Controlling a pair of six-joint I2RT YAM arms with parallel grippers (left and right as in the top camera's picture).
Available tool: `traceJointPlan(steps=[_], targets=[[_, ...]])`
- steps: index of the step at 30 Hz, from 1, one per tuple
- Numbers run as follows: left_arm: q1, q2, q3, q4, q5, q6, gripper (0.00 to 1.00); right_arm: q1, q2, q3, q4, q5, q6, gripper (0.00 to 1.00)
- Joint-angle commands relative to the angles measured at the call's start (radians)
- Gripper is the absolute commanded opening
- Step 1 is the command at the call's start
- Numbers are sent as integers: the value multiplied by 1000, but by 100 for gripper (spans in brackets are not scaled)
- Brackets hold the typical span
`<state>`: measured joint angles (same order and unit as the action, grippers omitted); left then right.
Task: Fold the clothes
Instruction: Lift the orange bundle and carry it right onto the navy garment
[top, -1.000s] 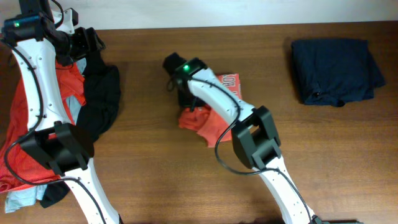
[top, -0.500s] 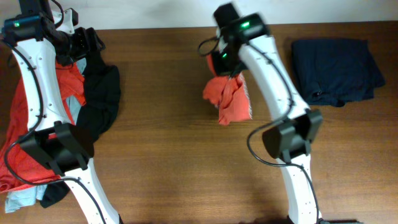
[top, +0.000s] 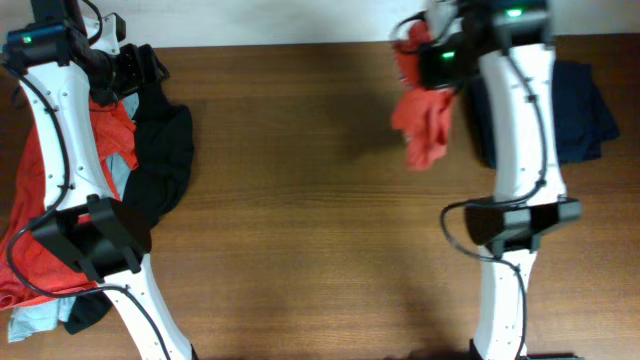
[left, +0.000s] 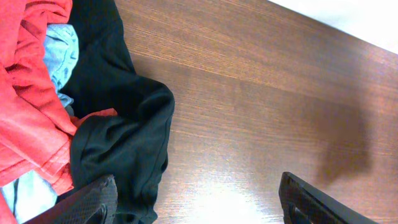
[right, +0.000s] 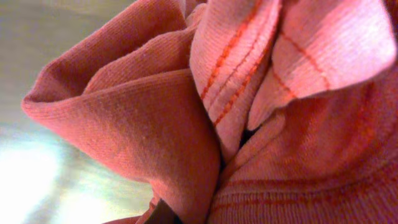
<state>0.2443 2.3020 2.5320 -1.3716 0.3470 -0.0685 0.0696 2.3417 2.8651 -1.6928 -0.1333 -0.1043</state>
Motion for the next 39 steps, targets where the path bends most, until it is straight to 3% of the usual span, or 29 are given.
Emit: traceJointPlan(steps=[1, 11, 15, 19, 22, 27, 39], targets=[[1, 5, -5, 2, -5, 16, 83, -93, -71, 34, -1, 98, -82, 4], [1, 5, -9, 5, -34, 16, 83, -336, -64, 34, 138, 312, -74, 4], [1, 5, -9, 5, -34, 16, 83, -388, -43, 30, 232, 356, -234, 4], [1, 5, -9, 5, -34, 16, 83, -413, -8, 28, 329, 353, -310, 4], [1, 5, -9, 5, -33, 16, 83, -417, 43, 28, 438, 360, -479, 4], [1, 5, -9, 1, -33, 15, 83, -417, 122, 28, 475, 463, -573, 4], [-13, 5, -9, 36, -33, 15, 83, -419, 210, 18, 470, 460, -576, 4]])
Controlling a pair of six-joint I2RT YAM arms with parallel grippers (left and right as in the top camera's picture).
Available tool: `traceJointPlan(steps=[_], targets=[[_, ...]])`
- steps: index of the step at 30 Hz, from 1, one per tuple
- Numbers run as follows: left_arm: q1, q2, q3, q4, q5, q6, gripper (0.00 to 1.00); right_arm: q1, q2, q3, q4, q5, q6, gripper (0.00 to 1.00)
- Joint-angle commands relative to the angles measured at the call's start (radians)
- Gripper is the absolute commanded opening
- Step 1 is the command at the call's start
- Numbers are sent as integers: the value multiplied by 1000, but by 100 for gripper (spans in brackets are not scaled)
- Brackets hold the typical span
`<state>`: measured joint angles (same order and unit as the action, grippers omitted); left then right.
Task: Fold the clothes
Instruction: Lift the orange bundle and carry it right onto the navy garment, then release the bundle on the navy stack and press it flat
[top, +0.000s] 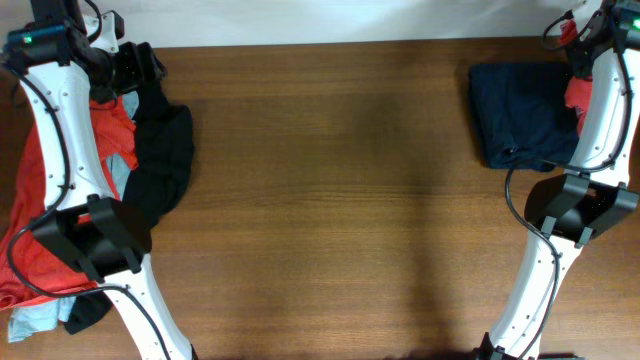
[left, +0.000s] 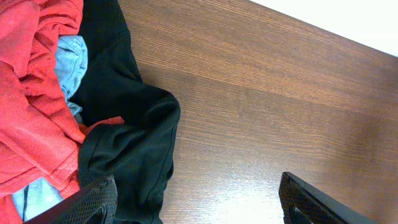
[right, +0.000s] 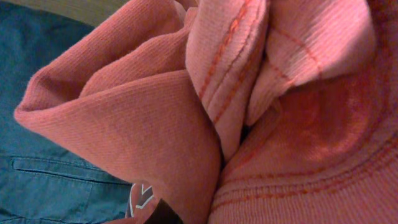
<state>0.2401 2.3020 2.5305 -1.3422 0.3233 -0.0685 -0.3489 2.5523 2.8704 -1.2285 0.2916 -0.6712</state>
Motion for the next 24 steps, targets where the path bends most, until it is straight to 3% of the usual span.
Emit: traceJointPlan(steps=[1, 12, 14, 16, 18, 19, 20, 21, 24], targets=[[-9, 5, -7, 6, -10, 15, 83, -1, 3, 12, 6, 35, -10, 4], [-11, 5, -7, 2, -9, 15, 84, 42, 17, 12, -134, -154, 48, 4], [-11, 5, -7, 2, -9, 15, 83, 52, 31, 12, -179, -222, 78, 15], [-11, 5, -7, 2, -10, 15, 84, 64, 44, 11, -209, -319, 85, 17], [-11, 5, -7, 2, -10, 15, 84, 84, 59, 10, -231, -422, 85, 30], [-11, 5, -7, 3, -10, 15, 84, 99, 71, 8, -238, -468, 87, 46], [-11, 5, -7, 3, -10, 16, 83, 114, 76, 6, -240, -494, 109, 63], [-11, 5, -7, 3, -10, 16, 84, 128, 87, 5, -238, -501, 134, 99], [-11, 5, -7, 2, -9, 16, 84, 171, 105, 5, -238, -501, 161, 99]])
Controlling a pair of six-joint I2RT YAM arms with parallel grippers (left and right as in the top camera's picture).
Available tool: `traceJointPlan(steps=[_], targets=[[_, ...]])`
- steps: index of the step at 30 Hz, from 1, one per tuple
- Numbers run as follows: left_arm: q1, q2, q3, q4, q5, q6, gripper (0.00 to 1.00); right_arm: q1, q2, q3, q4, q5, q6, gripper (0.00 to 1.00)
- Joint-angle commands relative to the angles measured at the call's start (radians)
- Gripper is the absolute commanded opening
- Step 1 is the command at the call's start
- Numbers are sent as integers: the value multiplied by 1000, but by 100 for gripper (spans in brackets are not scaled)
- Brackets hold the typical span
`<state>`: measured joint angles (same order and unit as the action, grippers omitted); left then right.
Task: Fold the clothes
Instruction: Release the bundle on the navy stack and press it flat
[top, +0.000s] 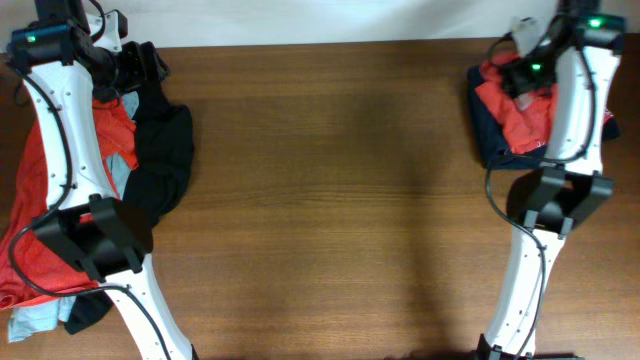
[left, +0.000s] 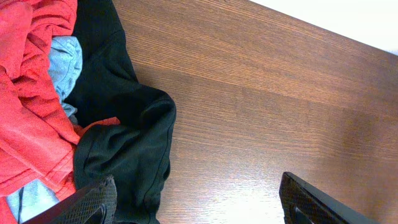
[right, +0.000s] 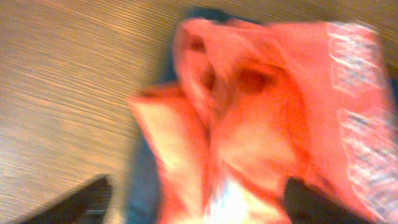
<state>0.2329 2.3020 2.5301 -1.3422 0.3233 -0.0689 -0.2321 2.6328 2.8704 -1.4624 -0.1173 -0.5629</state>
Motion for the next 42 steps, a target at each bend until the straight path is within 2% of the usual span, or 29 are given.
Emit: traceJointPlan(steps=[1, 6, 15, 18, 19, 20, 25, 36, 42], targets=[[-4, 5, -7, 2, -9, 16, 84, 65, 28, 0, -2, -92, 52, 99], [-4, 5, -7, -4, -10, 16, 84, 89, 27, 3, -1, -92, 60, 99], [-4, 5, -7, -5, -10, 16, 84, -8, -8, 4, 0, -97, 289, 99], [-4, 5, -7, -5, -11, 16, 85, -39, -32, 4, -1, -123, 288, 99], [-4, 5, -7, -5, -18, 16, 93, -45, -39, 4, -4, -123, 288, 99], [-4, 5, -7, -5, -26, 16, 95, -51, -47, 4, -10, -123, 288, 99], [-4, 5, -7, -5, -35, 16, 99, -47, -79, 4, -40, -123, 288, 99], [-4, 5, -7, -5, -35, 16, 99, -10, -274, 4, -118, -132, 322, 99], [-4, 5, -7, -5, -25, 16, 99, 110, -391, 4, -171, -201, 322, 99]])
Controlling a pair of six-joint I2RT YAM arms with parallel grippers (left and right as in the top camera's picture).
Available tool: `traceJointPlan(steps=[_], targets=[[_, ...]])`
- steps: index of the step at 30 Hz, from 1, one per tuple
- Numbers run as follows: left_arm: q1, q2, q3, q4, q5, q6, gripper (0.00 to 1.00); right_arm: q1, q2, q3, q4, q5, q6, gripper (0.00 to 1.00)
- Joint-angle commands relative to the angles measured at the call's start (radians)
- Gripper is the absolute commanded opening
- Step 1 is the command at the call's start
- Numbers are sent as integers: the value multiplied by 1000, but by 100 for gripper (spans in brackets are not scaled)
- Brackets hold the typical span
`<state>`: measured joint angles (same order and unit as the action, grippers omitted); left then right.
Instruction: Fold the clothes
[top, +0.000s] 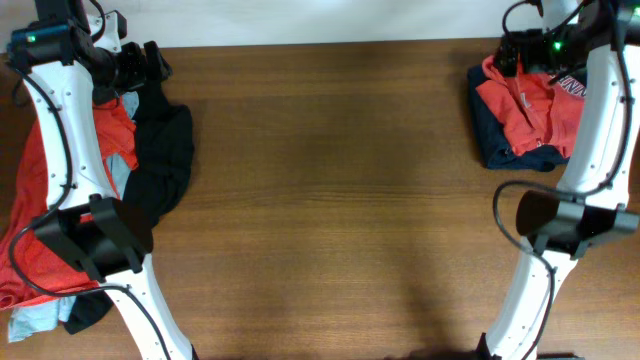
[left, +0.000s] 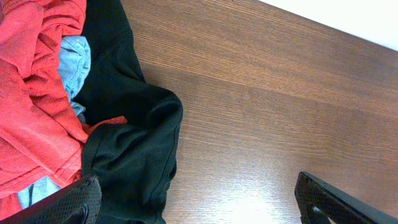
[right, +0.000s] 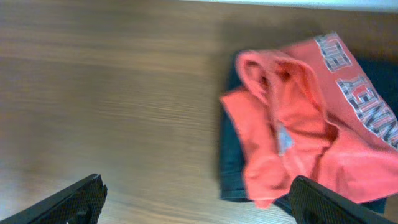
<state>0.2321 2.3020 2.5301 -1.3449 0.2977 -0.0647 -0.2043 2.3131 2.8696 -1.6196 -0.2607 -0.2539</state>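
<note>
A coral-red top with grey lettering (top: 530, 105) (right: 298, 137) lies crumpled on a folded navy garment (top: 500, 150) (right: 231, 180) at the back right. My right gripper (top: 520, 45) (right: 196, 199) hangs open above and to the left of this stack, holding nothing. At the far left lies a loose pile of a black garment (top: 160, 160) (left: 124, 143), a red one (top: 40, 200) (left: 31, 93) and a light blue one (left: 74, 62). My left gripper (top: 140, 65) (left: 199, 202) stands open over the pile's back edge, empty.
The brown wooden table (top: 330, 200) stretches bare between the pile and the stack. Its back edge (top: 320, 42) meets a white wall. Both arm bases stand near the front, the left one (top: 95, 240) on the pile's side, the right one (top: 560, 215) below the stack.
My right gripper was close over the coral top on the navy garment, in a blurred view; now it is higher and further back, and the top lies still. The left arm barely shifted.
My right gripper first held the coral top bunched in the air left of the navy garment. Then it held it at the table's far right. Then it was open with the top on the navy garment, and now stands clear. The left gripper stayed open over the pile.
</note>
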Motion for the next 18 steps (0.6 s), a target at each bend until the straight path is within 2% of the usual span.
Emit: traceJointPlan(steps=[1, 18], targets=[[-3, 5, -7, -3, 0, 12, 99, 116, -85, 5, -20, -58, 13, 98], [-3, 5, -7, -2, 0, 12, 99, 683, -100, 5, -45, -40, 11, 99]])
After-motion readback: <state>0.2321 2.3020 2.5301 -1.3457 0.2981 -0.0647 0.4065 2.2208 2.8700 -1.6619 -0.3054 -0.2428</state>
